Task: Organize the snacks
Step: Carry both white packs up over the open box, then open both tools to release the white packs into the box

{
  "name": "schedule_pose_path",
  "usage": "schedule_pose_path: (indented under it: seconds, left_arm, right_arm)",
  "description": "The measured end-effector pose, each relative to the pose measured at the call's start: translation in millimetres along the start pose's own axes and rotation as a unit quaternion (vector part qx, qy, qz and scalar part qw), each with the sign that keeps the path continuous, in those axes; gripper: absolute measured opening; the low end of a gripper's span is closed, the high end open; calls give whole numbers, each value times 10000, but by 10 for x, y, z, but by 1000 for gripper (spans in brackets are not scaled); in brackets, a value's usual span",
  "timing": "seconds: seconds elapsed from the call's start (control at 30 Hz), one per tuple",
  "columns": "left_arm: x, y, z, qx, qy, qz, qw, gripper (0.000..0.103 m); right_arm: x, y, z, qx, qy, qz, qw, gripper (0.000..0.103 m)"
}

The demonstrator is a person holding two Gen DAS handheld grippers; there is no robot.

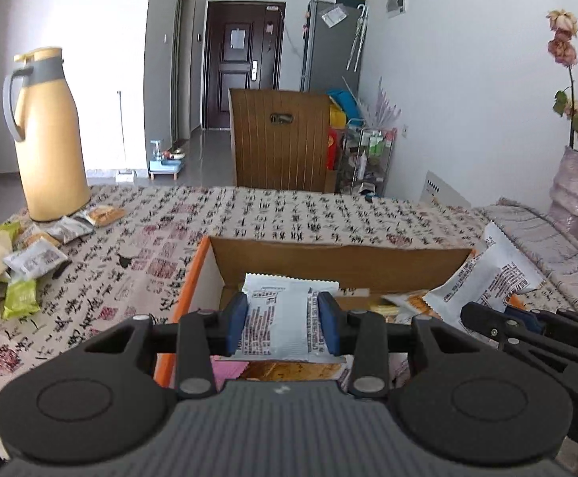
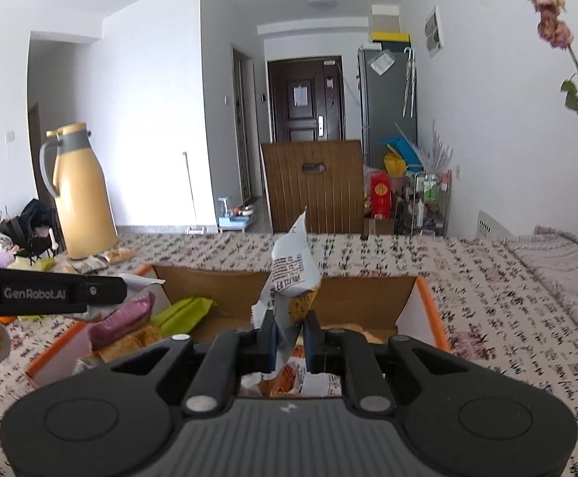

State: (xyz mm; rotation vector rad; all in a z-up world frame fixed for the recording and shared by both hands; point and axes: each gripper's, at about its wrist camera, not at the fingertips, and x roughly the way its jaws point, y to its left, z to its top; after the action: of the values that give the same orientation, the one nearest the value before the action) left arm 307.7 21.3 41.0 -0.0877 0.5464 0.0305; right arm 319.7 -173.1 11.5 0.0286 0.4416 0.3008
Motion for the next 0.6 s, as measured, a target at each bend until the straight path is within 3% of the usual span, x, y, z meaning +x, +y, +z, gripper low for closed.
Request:
schedule_pose_path:
  seconds: [0.2,0.33,0.4,0.5,0.57,0.6]
  left_arm:
    - [125,6,-82,54,31,45,10000,43]
    - [111,44,-87,8,-31,65,10000,59]
    - [62,37,-80,3,-138,94,9999,77]
    - [-48,30,-54,-24,-349,178,9992,93]
    - [-125,29,-26,-53,-463,222,9987,103]
    - [-173,29,-18,-72,-536,260,9982,103]
  right_arm:
    - [198,-66,-145,85,256,31,9996,16]
    - [210,-91,-161,104,329,61,9994,22]
    - [182,-93,-153,112,274,45,9996,49]
    - [97,-92,-120,97,112,-31,9999,83]
    - [31,-109,-85,135,-1,-83,9999,96]
    - [7,-118,-65,146,-41,-107,9998,101]
